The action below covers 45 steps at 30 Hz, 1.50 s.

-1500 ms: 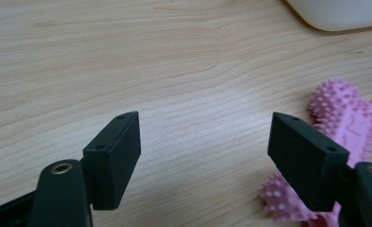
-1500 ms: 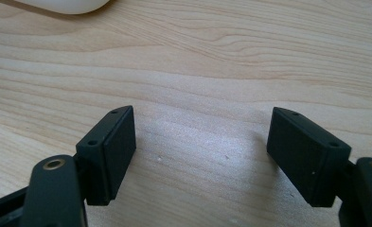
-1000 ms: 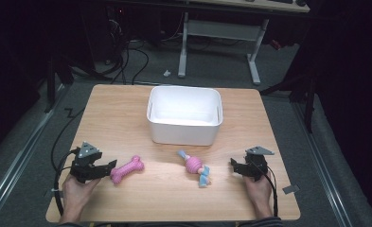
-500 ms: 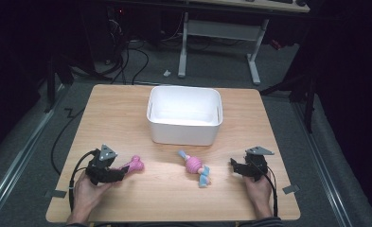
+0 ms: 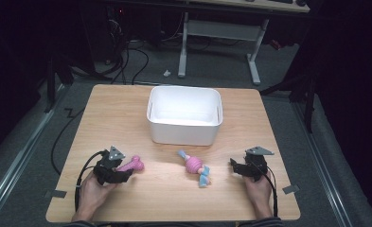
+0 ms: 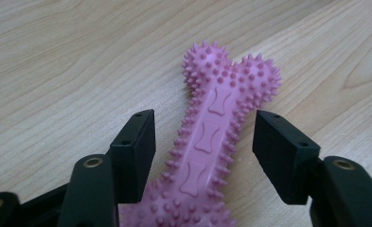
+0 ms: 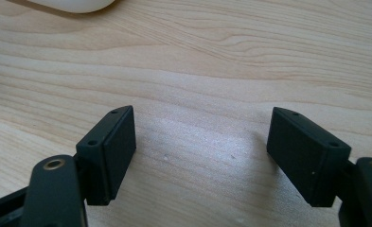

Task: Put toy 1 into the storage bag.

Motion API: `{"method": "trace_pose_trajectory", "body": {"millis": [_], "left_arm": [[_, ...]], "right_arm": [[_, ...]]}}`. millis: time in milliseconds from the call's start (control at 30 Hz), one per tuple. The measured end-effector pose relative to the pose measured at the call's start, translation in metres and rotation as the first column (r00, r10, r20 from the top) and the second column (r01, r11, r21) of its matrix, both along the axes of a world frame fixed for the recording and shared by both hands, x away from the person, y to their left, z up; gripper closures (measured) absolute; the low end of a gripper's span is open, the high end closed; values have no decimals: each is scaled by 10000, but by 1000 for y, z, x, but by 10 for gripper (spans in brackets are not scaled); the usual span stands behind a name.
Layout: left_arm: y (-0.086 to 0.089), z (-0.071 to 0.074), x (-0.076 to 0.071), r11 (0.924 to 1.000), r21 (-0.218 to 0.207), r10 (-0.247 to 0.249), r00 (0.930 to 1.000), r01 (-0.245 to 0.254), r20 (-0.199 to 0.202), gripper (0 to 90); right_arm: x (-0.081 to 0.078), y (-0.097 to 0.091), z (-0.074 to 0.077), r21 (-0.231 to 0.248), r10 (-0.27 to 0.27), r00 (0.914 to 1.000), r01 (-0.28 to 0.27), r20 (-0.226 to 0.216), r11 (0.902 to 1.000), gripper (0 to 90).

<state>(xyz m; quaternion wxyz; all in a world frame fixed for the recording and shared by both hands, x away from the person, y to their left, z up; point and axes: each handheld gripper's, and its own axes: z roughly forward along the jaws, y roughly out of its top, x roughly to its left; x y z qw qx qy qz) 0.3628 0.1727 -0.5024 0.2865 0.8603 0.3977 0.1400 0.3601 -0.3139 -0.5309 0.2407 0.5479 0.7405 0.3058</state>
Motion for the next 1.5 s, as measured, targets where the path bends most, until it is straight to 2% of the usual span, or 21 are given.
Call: {"method": "trace_pose_trajectory", "body": {"millis": [433, 533, 667, 900, 1033, 1167, 1300, 1500], "left_arm": [[-1, -6, 4, 9997, -74, -240, 9994, 238, -245, 482], [-2, -6, 2, 9993, 182, -336, 9994, 338, -129, 507], [-1, -6, 4, 9990, 170, -405, 9989, 408, -227, 518], [-1, -6, 1, 9975, 301, -629, 9979, 633, -154, 552], [-6, -2, 0, 9939, 792, -751, 9969, 768, -242, 575], [-8, -1, -2, 9927, 929, -751, 9969, 769, -225, 586], [-10, 1, -3, 9899, 1039, -931, 9951, 962, -345, 590], [-13, 9, -3, 9911, 965, -905, 9956, 922, -225, 594]], "right_arm": [[0, 0, 0, 10, 6, 10000, -6, -9, 10000, 249], [0, 1, 0, 18, 24, 10000, -24, -13, 10000, 250], [0, 1, 0, -2, 52, 10000, -52, 7, 10000, 250], [0, 1, 0, -7, 42, 10000, -41, 18, 10000, 258], [0, 2, 0, 11, 86, 10000, -86, 21, 10000, 266], [0, 3, 0, 6, 178, 9998, -178, 30, 9998, 268], [0, 3, 0, 10, 179, 9998, -179, 27, 9998, 268], [0, 2, 0, 38, 192, 9998, -192, 21, 9998, 269]]}}
